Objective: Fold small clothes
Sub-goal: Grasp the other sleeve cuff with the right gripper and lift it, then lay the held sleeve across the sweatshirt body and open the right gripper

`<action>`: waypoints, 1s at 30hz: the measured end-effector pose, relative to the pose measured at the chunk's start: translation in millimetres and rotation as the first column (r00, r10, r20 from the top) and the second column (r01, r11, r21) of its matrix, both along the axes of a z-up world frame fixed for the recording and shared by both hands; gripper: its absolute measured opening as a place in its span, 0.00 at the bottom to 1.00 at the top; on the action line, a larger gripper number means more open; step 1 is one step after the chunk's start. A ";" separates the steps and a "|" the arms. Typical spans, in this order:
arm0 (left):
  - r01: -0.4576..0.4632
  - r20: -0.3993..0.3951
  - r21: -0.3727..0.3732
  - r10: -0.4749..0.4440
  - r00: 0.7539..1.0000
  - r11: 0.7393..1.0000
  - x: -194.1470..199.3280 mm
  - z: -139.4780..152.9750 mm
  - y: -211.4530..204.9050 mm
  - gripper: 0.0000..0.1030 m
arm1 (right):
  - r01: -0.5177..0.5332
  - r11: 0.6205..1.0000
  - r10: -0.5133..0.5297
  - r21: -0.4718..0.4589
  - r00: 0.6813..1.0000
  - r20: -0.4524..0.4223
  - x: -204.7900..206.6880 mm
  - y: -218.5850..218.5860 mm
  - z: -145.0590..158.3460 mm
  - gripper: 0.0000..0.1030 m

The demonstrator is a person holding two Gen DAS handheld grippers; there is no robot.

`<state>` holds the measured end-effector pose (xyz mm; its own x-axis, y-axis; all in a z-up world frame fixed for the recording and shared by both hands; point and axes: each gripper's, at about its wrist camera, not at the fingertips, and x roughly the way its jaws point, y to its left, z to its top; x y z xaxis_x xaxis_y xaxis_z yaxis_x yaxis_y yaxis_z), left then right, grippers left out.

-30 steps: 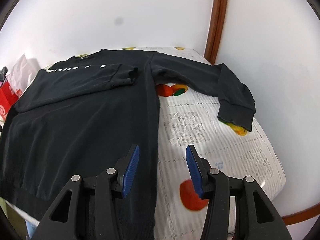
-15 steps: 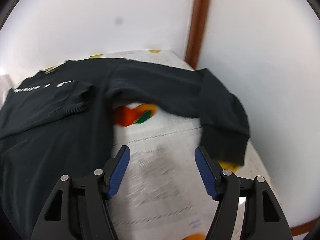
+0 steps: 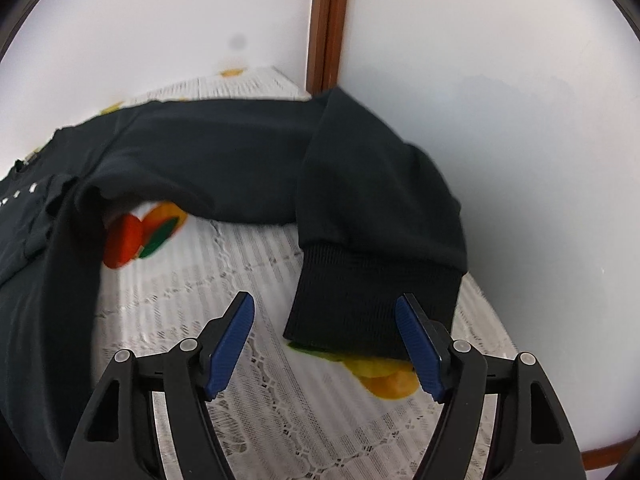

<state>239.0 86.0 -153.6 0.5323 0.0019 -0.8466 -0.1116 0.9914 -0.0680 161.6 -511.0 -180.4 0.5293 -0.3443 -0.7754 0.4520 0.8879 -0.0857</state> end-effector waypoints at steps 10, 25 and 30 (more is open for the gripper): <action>-0.004 0.005 -0.005 0.004 1.000 1.000 -10.8 0.6 8.1 0.52 | 0.034 0.999 -0.034 0.006 0.999 -0.017 5.8 -5.9 6.9 0.12; 0.036 0.007 0.032 -0.036 0.999 0.999 -51.5 -7.8 33.4 0.52 | -0.271 0.962 0.261 0.021 0.943 0.205 39.6 148.9 134.9 0.10; 0.038 0.026 -0.021 -0.037 0.999 0.999 -59.2 -8.3 41.6 0.52 | -0.403 0.915 0.385 0.027 0.890 0.244 61.9 225.7 161.7 0.09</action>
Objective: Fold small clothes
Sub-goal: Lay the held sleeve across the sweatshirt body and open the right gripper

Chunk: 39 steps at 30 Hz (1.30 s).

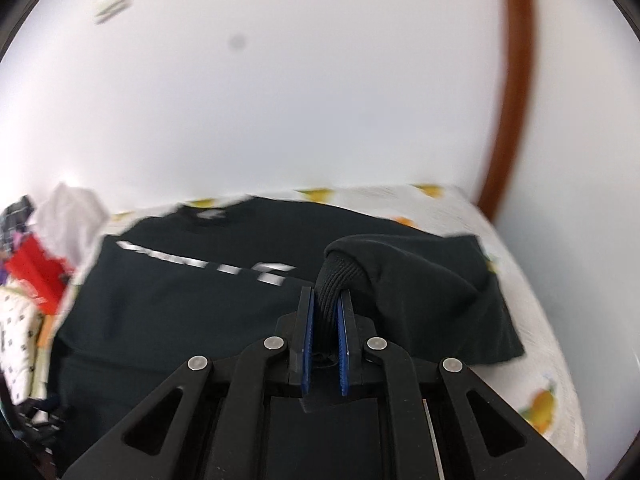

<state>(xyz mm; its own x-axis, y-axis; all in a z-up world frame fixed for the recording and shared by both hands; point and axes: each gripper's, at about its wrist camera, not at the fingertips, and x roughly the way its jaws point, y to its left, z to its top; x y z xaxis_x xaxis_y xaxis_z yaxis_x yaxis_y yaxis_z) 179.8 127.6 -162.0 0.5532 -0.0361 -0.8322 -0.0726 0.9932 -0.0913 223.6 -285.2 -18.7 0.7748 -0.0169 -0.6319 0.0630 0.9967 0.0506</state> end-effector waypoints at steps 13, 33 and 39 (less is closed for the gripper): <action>0.030 0.006 -0.014 -0.030 1.000 0.999 -1.0 -5.4 1.7 0.55 | -0.371 0.908 0.377 0.196 0.926 0.006 68.0 201.5 -2.5 0.09; 0.010 0.035 -0.083 -0.007 0.999 0.996 17.4 9.1 6.6 0.58 | -0.455 0.884 0.458 0.103 0.889 -0.006 63.8 201.3 -35.5 0.31; 0.013 0.042 -0.025 -0.012 0.999 1.000 53.3 24.1 -6.5 0.57 | -0.276 0.961 0.276 0.013 0.957 -0.090 23.2 102.2 -60.5 0.31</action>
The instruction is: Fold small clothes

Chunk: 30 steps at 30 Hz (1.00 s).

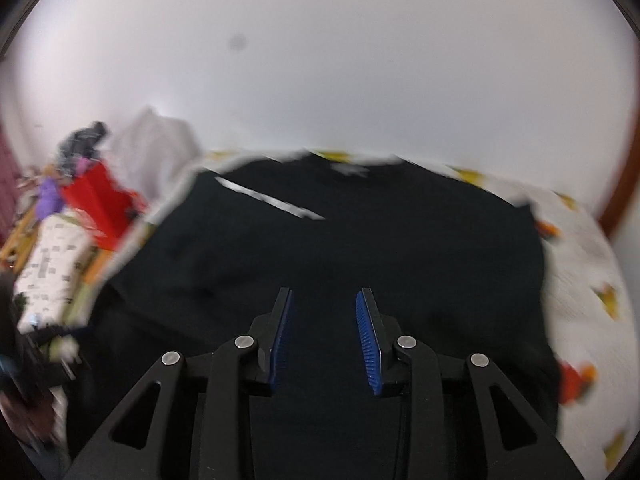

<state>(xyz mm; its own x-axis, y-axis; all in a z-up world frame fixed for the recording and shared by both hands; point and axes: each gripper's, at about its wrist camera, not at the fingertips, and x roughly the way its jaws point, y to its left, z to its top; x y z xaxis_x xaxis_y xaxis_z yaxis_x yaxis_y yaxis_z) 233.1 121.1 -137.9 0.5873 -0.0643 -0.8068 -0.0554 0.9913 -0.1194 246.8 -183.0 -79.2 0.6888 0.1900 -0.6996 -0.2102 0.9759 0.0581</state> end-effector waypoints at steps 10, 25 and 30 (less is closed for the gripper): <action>0.026 0.009 0.069 -0.027 1.000 0.997 51.2 11.6 -25.1 0.57 | 0.144 0.990 -0.144 -0.007 0.983 -0.110 -9.3 -81.1 -59.4 0.31; 0.074 -0.039 0.229 -0.067 0.997 0.971 97.4 -24.4 -60.7 0.48 | 0.215 0.976 -0.213 0.034 0.976 -0.050 20.0 -92.6 -82.5 0.31; 0.057 -0.008 0.285 -0.057 0.998 0.957 101.4 -23.4 -68.7 0.20 | 0.216 0.976 -0.216 0.008 0.976 -0.043 20.8 -88.8 -84.5 0.31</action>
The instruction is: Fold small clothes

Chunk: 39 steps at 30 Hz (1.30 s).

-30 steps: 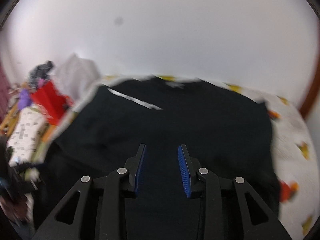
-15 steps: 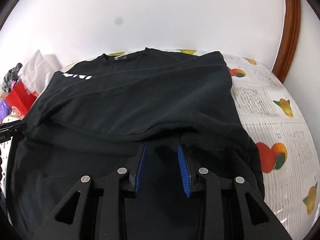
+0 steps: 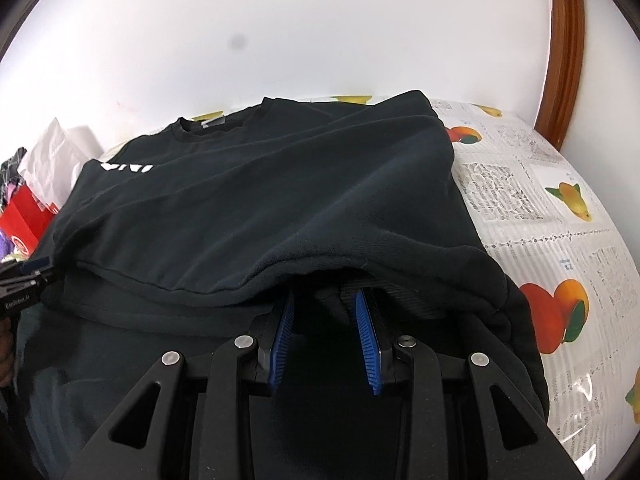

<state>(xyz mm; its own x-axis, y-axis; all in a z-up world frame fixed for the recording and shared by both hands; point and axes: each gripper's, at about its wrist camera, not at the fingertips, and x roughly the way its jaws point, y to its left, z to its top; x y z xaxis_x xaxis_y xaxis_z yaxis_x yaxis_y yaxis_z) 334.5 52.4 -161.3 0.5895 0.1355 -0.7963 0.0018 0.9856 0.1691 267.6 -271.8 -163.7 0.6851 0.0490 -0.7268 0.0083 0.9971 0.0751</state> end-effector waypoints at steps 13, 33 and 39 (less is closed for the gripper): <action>-0.080 0.099 -0.070 0.087 0.991 0.994 -19.0 34.7 48.9 0.15 | 0.002 1.000 -0.002 -0.010 1.000 -0.006 0.4 -1.3 -0.9 0.29; -0.089 -0.029 -0.200 0.085 0.996 0.976 -62.4 7.9 59.1 0.35 | -0.026 0.999 0.025 -0.041 1.000 -0.017 -70.0 -1.5 43.1 0.34; -0.079 -0.020 -0.207 0.077 0.997 0.975 -90.8 12.4 56.7 0.45 | 0.013 1.000 -0.013 -0.024 1.000 -0.008 -95.3 -9.8 50.9 0.38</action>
<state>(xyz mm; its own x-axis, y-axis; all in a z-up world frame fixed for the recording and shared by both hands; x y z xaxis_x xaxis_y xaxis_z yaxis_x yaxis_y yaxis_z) 243.7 109.1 -148.9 0.5741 0.0122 -0.8187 -0.0759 0.9964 -0.0384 172.3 -281.7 -112.8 0.6793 0.0230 -0.7335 0.0215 0.9985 0.0513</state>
